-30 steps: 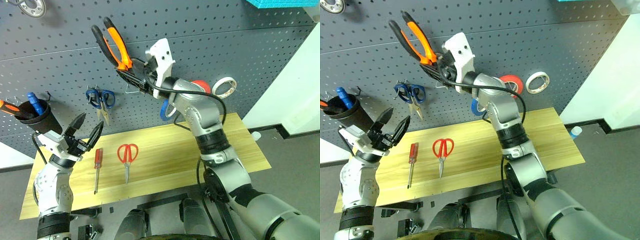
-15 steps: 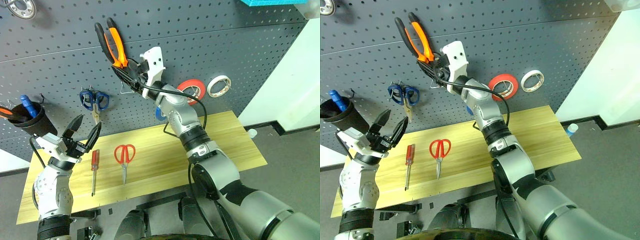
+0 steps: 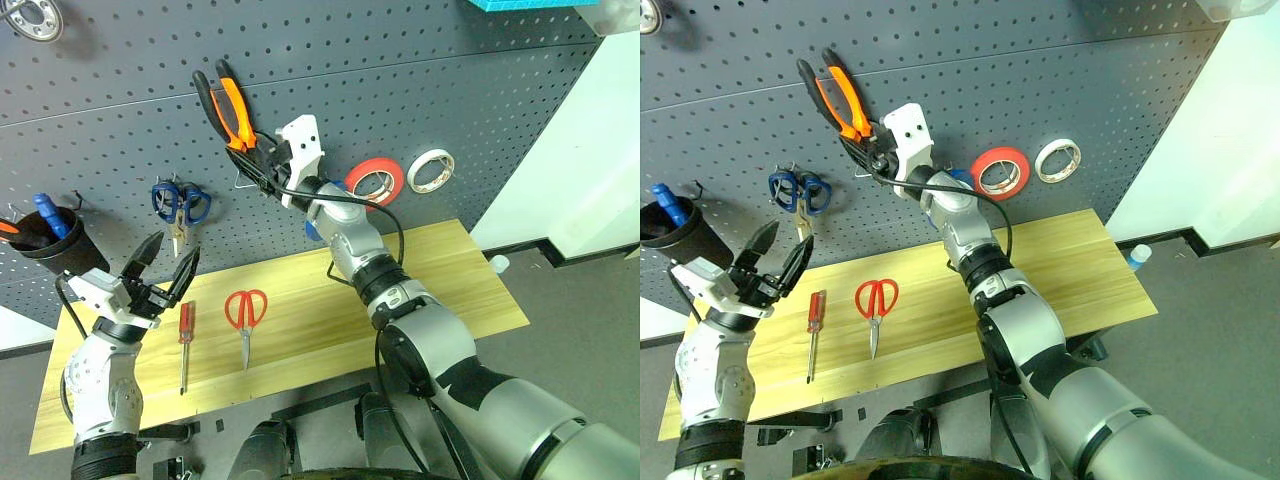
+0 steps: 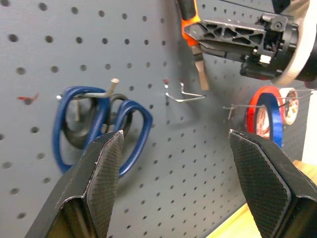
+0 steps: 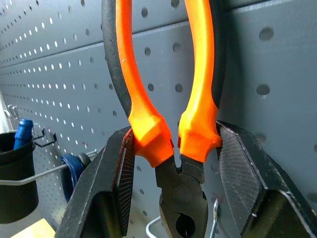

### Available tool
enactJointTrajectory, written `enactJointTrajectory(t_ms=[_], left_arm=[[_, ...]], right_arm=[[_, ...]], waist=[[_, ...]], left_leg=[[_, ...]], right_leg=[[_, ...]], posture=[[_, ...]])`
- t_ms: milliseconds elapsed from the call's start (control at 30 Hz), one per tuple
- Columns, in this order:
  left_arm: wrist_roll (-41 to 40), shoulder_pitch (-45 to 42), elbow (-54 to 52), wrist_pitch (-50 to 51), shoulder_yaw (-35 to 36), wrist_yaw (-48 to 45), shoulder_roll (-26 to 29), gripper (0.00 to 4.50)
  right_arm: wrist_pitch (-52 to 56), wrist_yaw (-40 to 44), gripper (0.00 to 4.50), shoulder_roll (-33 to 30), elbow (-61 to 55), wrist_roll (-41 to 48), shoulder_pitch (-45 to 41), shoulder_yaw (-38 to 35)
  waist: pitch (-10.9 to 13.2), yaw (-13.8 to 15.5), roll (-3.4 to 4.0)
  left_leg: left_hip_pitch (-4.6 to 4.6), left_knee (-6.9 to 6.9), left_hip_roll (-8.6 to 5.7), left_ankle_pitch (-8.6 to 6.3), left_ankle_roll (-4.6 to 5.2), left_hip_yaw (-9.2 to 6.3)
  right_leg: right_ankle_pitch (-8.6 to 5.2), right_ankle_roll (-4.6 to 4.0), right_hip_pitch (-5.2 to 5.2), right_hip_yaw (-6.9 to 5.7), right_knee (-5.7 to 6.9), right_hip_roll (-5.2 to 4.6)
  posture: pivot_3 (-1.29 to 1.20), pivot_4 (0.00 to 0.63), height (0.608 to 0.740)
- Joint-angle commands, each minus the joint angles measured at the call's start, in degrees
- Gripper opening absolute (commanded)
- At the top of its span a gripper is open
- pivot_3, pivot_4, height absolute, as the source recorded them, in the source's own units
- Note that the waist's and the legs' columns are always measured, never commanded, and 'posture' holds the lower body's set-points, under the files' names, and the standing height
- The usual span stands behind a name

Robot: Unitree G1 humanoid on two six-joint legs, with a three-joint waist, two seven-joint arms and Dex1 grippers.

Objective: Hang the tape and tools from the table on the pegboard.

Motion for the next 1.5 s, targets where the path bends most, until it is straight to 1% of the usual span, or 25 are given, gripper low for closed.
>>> enactJointTrajectory(t_ms=[33, 200, 467, 567, 700, 1000, 1267, 1500], left_arm=[[-0.89, 1.44, -3.5, 0.29, 1.81, 0.46, 1.05, 3.55], [-1.67, 5.24, -7.36, 1.67, 2.68, 0.71, 1.3, 3.55], [-2.83, 7.87, -11.08, 4.46, 3.81, 1.67, 2.62, 3.55], [-3.07, 8.46, -12.15, 5.57, 4.02, 1.99, 2.89, 3.55], [-3.17, 9.32, -13.32, 6.43, 4.48, 2.08, 2.75, 3.55], [-3.43, 10.97, -14.37, 7.06, 5.28, 2.4, 2.62, 3.55], [-3.27, 11.15, -14.08, 6.79, 5.15, 2.64, 2.38, 3.55], [-3.25, 10.82, -13.47, 6.5, 5.21, 2.42, 2.42, 3.55]], right_arm=[[-2.59, -0.06, 2.09, 3.56, -2.17, 0.37, -2.78, -0.44], [-3.72, 0.14, 2.09, 4.12, -3.66, 0.76, -1.87, -0.23], [-4.63, 0.1, 2.09, 4.1, -3.47, 1.13, -1.43, -0.44], [-4.64, 0.24, 2.09, 4.17, -3.73, 1.61, -1.28, -0.74], [-4.72, 0.2, 2.09, 4.46, -3.96, 1.69, -0.7, -0.62], [-5.24, -0.02, 2.09, 4.89, -2.61, 1.88, -0.96, -0.9], [-5.81, -0.73, 2.09, 5.56, -0.44, 1.28, -1.33, -0.75], [-6.27, -1.11, 2.09, 5.19, 1.32, -0.46, 0.75, 0.52]], waist=[[0.01, 0.04, 0.01], [0.04, 0.15, 0.06], [0.23, 0.31, 0.15], [0.67, 0.35, 0.27], [1.26, 0.35, 0.25], [2.13, 0.58, 0.2], [2.22, 1.04, 0.18], [2.22, 1.79, 0.18]], left_leg=[[0.0, 0.0, 0.0, 0.0, 0.0, 0.0], [0.01, 0.0, 0.0, 0.0, 0.01, 0.0], [0.01, 0.0, 0.0, -0.01, 0.01, -0.01], [0.01, -0.01, 0.0, -0.01, 0.02, -0.01], [0.01, -0.01, 0.01, -0.01, 0.02, -0.01], [-0.01, -0.02, 0.01, -0.01, 0.02, 0.0], [-0.01, -0.02, 0.01, -0.01, 0.02, 0.0], [-0.01, -0.01, 0.01, -0.01, 0.02, 0.01]], right_leg=[[0.0, 0.0, 0.0, 0.0, 0.0, 0.0], [0.0, 0.0, 0.0, 0.0, 0.01, 0.01], [-0.01, -0.01, 0.01, 0.0, 0.02, 0.02], [-0.01, -0.01, 0.02, 0.0, 0.02, 0.03], [-0.02, -0.02, 0.02, 0.0, 0.02, 0.03], [-0.02, -0.02, 0.0, 0.0, 0.01, 0.03], [-0.02, -0.02, -0.01, 0.0, 0.01, 0.03], [-0.02, -0.03, 0.0, 0.0, 0.01, 0.03]], posture=[[-0.04, 0.109, 0.738], [-0.04, 0.131, 0.738], [-0.03, 0.164, 0.738], [-0.03, 0.179, 0.738], [-0.02, 0.19, 0.738], [-0.01, 0.195, 0.738], [-0.01, 0.193, 0.738], [-0.01, 0.191, 0.738]])
